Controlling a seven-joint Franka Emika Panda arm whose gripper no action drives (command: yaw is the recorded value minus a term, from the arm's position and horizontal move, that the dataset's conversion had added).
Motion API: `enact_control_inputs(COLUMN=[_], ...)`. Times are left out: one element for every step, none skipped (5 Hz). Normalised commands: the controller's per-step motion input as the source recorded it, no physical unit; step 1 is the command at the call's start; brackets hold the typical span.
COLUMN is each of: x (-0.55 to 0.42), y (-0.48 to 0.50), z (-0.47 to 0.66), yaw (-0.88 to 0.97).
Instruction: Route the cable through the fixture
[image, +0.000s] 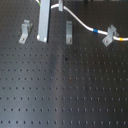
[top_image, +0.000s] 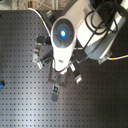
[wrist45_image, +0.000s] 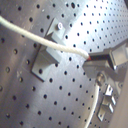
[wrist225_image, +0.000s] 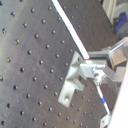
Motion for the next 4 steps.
enact_control_inputs(x=[0.036,-0.134,-0.203,-0.167], y=[0.108,0.051,0.129,0.113], z=[-0.08,0.29,0.23,0.23], yaw=[0.28,0.34,0.82,0.88])
